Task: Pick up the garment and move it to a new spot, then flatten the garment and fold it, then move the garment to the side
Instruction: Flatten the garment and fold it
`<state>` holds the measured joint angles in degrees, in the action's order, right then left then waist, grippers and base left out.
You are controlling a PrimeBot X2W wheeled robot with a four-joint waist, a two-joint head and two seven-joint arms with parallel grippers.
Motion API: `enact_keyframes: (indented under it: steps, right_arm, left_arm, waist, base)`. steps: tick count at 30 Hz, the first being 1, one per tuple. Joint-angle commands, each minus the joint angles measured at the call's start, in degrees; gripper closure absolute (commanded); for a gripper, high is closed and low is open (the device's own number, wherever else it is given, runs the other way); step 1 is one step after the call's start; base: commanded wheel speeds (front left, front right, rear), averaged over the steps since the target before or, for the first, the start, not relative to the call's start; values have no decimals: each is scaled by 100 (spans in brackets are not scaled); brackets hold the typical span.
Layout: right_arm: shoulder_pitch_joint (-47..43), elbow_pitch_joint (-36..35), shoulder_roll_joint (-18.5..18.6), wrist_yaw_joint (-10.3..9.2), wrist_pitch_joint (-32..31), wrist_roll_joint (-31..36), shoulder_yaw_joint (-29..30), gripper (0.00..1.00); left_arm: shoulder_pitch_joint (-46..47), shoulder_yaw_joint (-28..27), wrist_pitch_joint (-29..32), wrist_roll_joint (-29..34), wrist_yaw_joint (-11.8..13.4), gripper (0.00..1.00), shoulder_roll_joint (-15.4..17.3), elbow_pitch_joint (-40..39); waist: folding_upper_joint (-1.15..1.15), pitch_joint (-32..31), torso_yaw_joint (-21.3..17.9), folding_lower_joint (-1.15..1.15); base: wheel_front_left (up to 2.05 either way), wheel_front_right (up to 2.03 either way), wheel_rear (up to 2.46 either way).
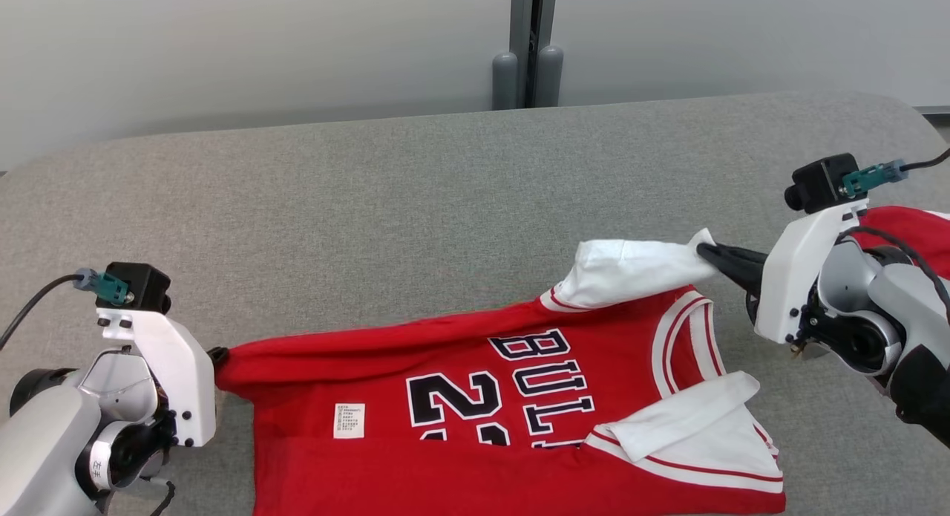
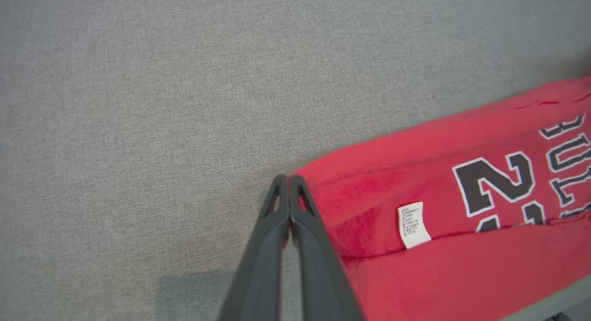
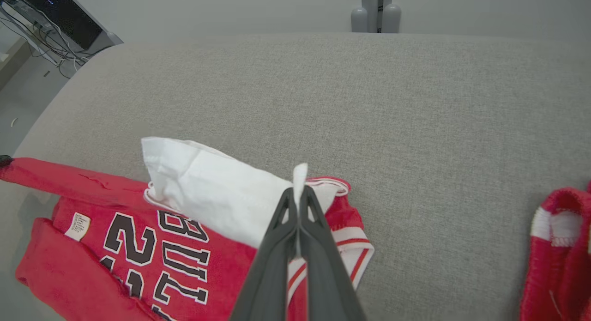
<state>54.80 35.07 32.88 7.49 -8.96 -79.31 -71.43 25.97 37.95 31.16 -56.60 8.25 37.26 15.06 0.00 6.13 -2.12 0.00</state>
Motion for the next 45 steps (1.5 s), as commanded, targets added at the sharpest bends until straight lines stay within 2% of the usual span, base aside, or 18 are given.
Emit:
enact_keyframes:
  steps: [1, 17, 32, 33, 35, 36, 40, 45]
  right_arm:
    - [-88, -95, 77, 2, -118, -58, -32, 100]
    - [-449, -759, 523, 2, -1143, -276, -134, 100]
    - [-894, -1093, 677, 2, -1471, -376, -152, 100]
    - [-912, -1096, 678, 2, -1472, -368, -151, 83]
    - [-964, -1084, 668, 2, -1496, -380, -150, 26]
    - [-986, -1079, 665, 2, -1515, -393, -152, 0]
    - [-1043, -1070, 671, 2, -1533, -460, -100, 0]
    - [-1115, -1156, 725, 2, -1269, -501, 69, 0]
  left_arm:
    - [-93, 33, 88, -53, -44, 100, 45, 38]
    - [-124, 287, 864, -289, -213, 100, 129, 183]
    - [-260, 367, 912, -394, -275, 100, 92, 262]
    - [-282, 377, 920, -402, -288, 100, 85, 269]
    - [-333, 419, 989, -450, -339, 6, 77, 264]
    - [-348, 431, 1030, -474, -364, 0, 84, 253]
    - [-287, 380, 952, -420, -308, 0, 147, 229]
    - [-157, 235, 514, -192, -193, 0, 221, 171]
  waist:
    - [0, -27, -26, 0]
    - [0, -150, -104, 0]
    - [0, -218, -139, 0]
    - [0, -222, -138, 0]
    - [0, -228, -134, 0]
    - [0, -231, -130, 0]
    - [0, -235, -108, 0]
    - [0, -250, -72, 0]
  base:
    - [0, 0, 0]
    - [0, 0, 0]
    - [0, 0, 0]
    - [0, 0, 0]
    - [0, 0, 0]
    - [0, 0, 0]
    - [0, 0, 0]
    - [0, 0, 0]
